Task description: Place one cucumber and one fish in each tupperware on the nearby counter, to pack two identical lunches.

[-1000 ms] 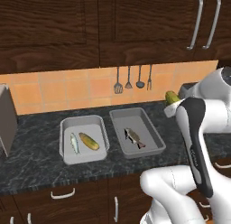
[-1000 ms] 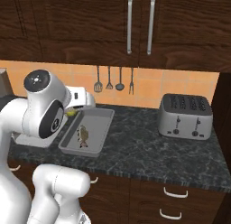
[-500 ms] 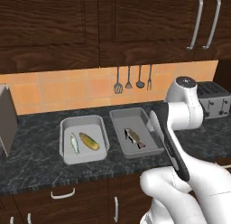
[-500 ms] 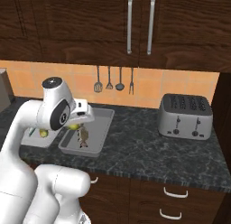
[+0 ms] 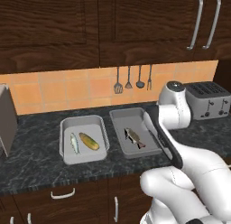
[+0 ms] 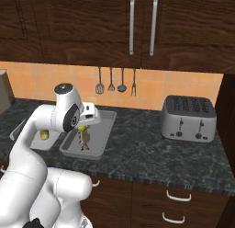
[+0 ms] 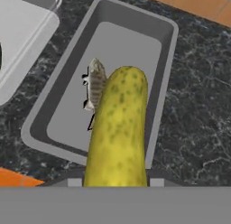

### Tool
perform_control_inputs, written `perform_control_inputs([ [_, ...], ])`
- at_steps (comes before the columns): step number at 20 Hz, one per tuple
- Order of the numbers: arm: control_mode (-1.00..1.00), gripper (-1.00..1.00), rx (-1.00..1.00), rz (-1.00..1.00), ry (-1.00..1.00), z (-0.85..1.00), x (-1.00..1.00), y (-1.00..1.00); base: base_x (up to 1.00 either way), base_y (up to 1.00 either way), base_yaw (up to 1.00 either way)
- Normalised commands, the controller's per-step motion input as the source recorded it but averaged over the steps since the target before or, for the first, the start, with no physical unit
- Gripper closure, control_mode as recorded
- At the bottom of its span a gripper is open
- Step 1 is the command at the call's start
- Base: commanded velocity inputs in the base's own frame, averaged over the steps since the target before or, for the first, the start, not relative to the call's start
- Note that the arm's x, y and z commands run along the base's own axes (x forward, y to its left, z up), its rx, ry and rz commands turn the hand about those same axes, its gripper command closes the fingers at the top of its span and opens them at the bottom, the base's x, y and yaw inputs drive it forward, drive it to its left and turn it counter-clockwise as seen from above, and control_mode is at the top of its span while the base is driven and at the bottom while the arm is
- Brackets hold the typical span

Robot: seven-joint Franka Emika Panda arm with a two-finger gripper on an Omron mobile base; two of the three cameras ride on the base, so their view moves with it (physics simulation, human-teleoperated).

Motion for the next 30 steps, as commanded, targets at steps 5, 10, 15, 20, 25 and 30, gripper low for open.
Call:
perform_control_inputs([
  [5,-1.0,1.0,0.0,0.02,0.0,-0.42,0.62,0.0,0.0,0.0,0.0],
  [10,-1.0,1.0,0.0,0.01,0.05,-0.66,0.48,0.0,0.0,0.0,0.0],
  [15,-1.0,1.0,0.0,0.0,0.01,-0.63,0.51,0.0,0.0,0.0,0.0],
  [20,-1.0,-1.0,0.0,0.0,0.02,-0.2,0.4,0.0,0.0,0.0,0.0],
  [25,-1.0,-1.0,0.0,-0.03,0.04,0.71,0.0,0.0,0.0,0.0,0.0],
  [30,-1.0,-1.0,0.0,-0.05,-0.08,1.0,-0.22,0.01,0.0,0.0,0.0],
])
